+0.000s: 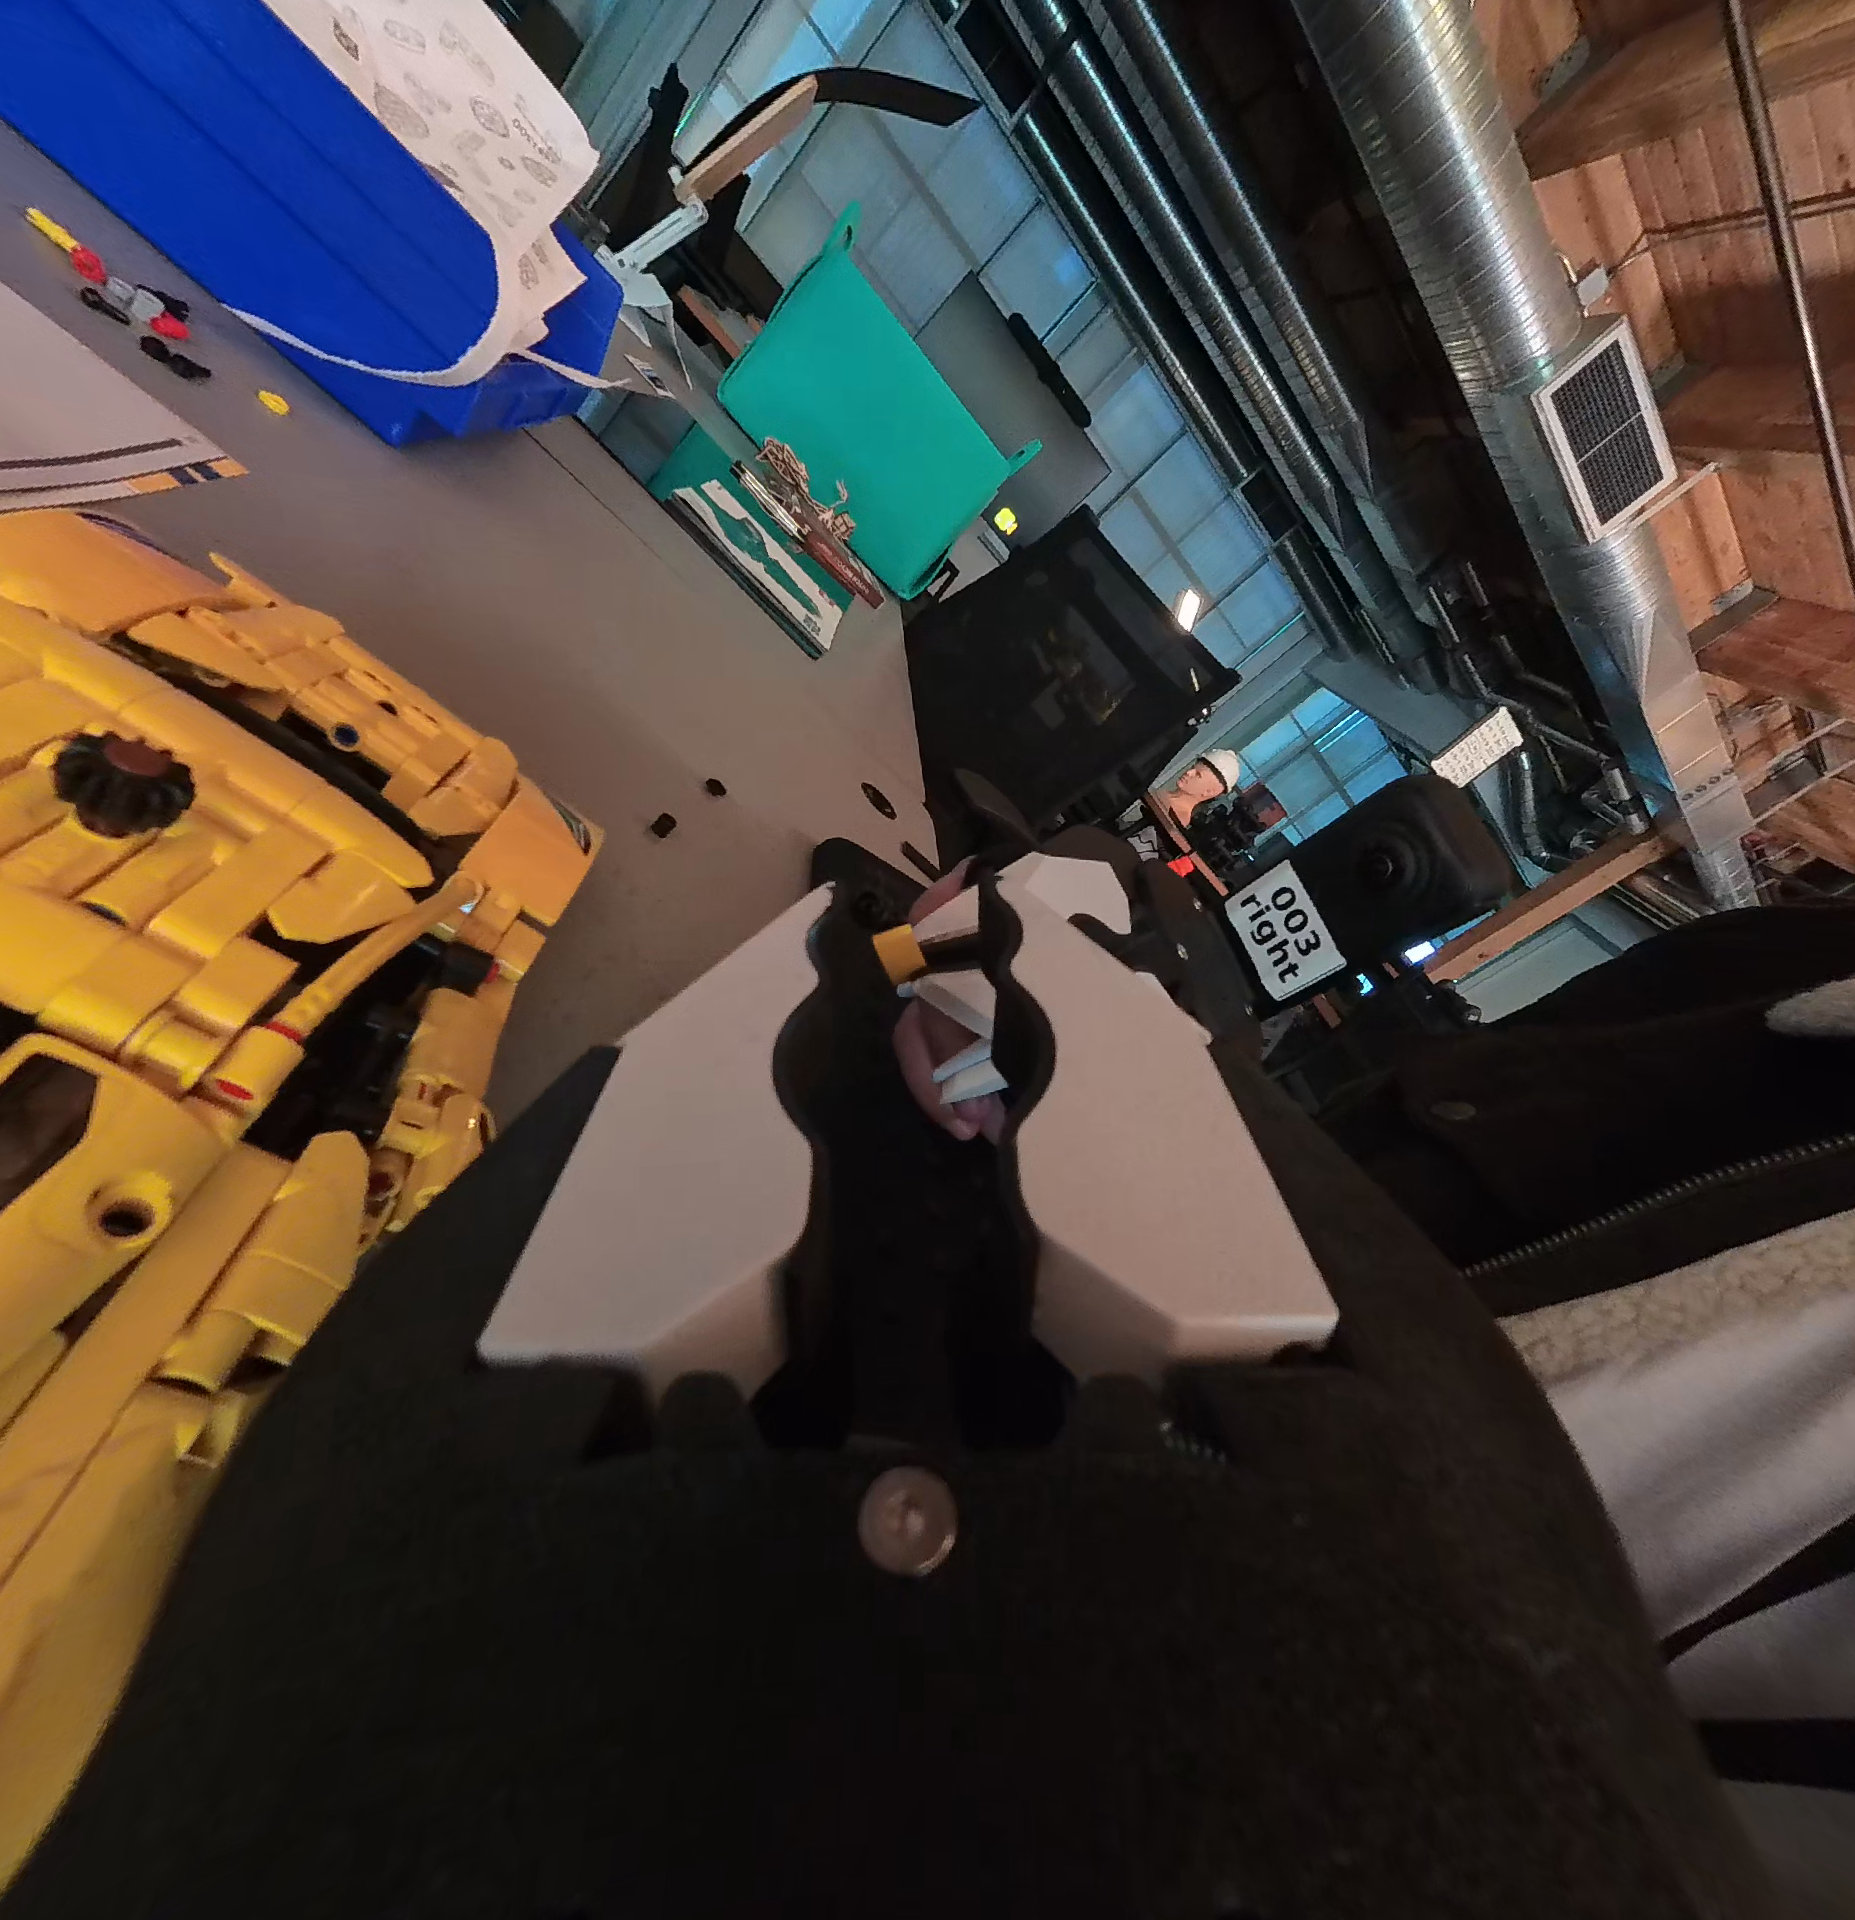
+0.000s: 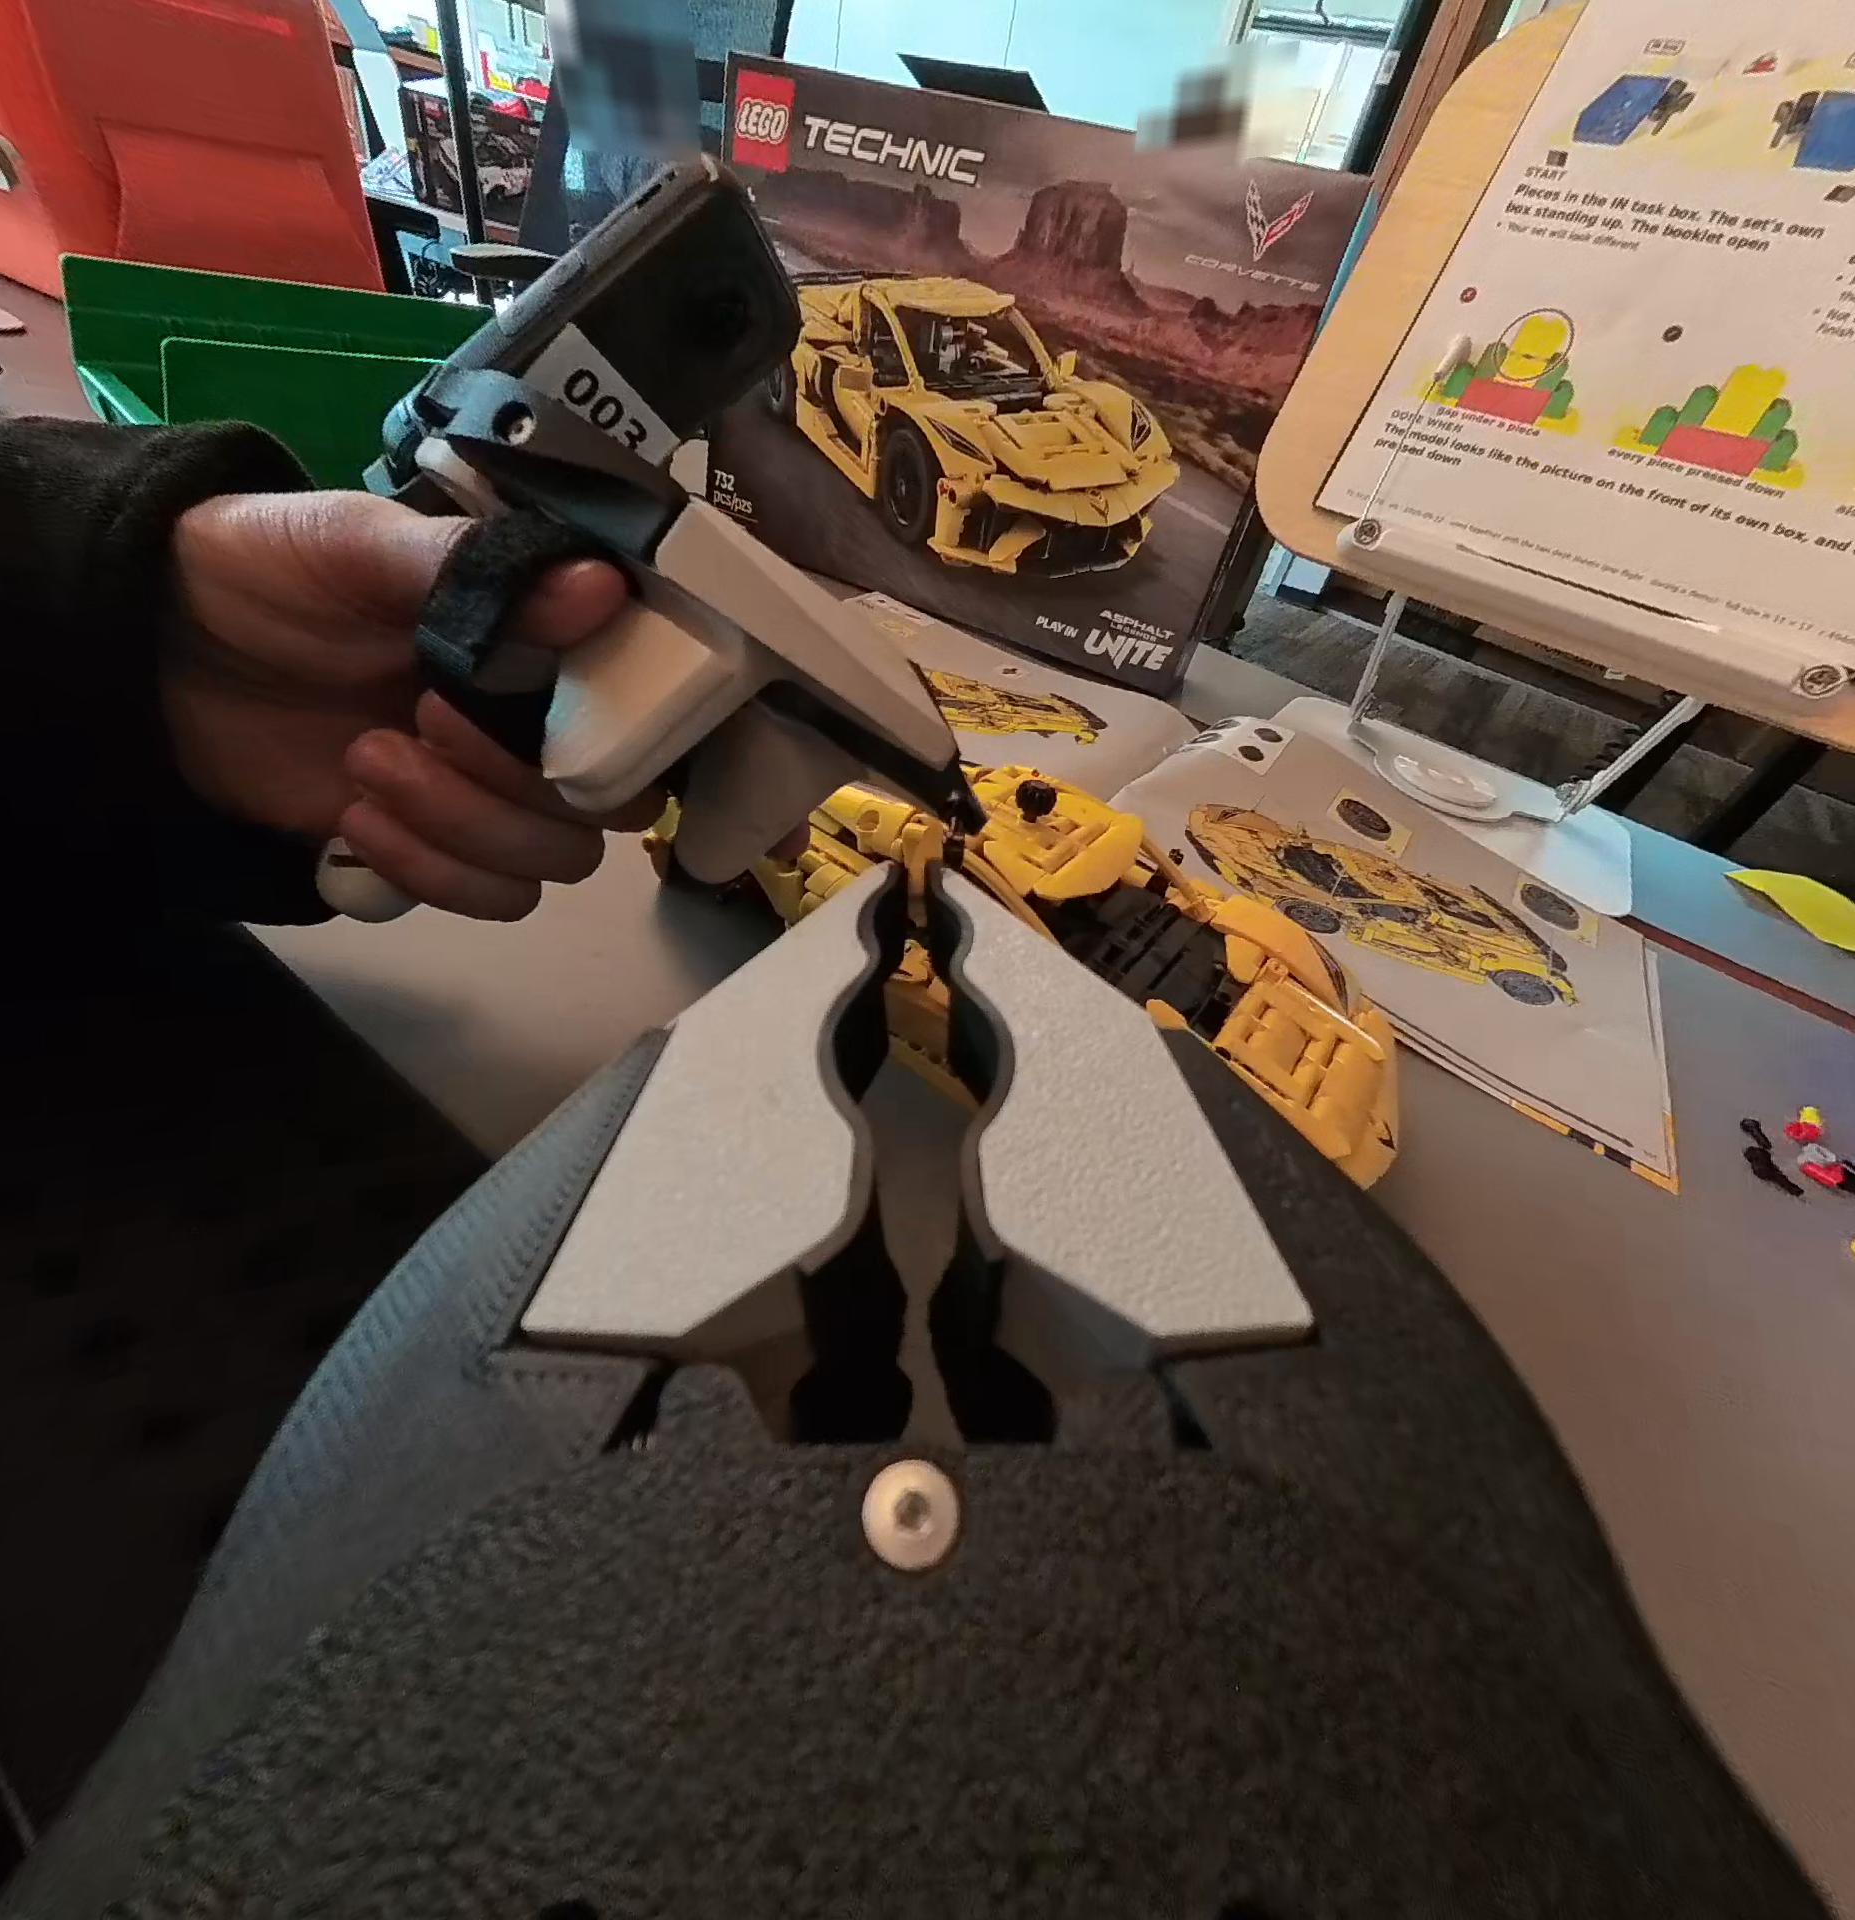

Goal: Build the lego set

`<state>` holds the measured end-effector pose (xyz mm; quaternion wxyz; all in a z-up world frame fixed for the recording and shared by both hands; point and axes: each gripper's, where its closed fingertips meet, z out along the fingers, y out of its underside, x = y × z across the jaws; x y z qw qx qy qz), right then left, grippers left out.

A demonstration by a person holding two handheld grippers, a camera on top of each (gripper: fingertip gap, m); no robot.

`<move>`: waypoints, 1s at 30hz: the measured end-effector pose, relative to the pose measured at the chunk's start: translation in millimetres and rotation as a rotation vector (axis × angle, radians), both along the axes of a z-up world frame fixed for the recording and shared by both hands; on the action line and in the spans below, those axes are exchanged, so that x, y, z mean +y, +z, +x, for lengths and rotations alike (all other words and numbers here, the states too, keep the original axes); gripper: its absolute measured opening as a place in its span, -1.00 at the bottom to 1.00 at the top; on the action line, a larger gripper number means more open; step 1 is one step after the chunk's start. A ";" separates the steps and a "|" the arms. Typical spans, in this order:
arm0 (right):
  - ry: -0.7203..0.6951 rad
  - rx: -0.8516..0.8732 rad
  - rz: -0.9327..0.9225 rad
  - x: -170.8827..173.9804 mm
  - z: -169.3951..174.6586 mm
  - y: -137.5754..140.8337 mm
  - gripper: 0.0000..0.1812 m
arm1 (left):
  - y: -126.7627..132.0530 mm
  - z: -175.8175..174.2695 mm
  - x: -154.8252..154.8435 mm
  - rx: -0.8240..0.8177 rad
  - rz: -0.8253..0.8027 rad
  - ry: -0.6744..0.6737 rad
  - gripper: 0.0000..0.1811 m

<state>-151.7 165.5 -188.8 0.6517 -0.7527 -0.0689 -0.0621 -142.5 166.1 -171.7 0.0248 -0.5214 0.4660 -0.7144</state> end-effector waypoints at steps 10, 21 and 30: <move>-0.002 0.003 -0.002 0.3 0.7 -0.3 -0.97 | 0.7 -0.1 1.3 0.003 -0.014 0.000 -0.74; 0.008 -0.012 0.014 -0.7 -1.9 2.6 -0.97 | -3.2 1.0 4.9 0.025 -0.014 0.013 -0.76; 0.012 -0.025 0.016 -0.8 -3.4 2.9 -0.97 | -6.3 -2.0 -0.5 0.038 0.000 -0.023 -0.92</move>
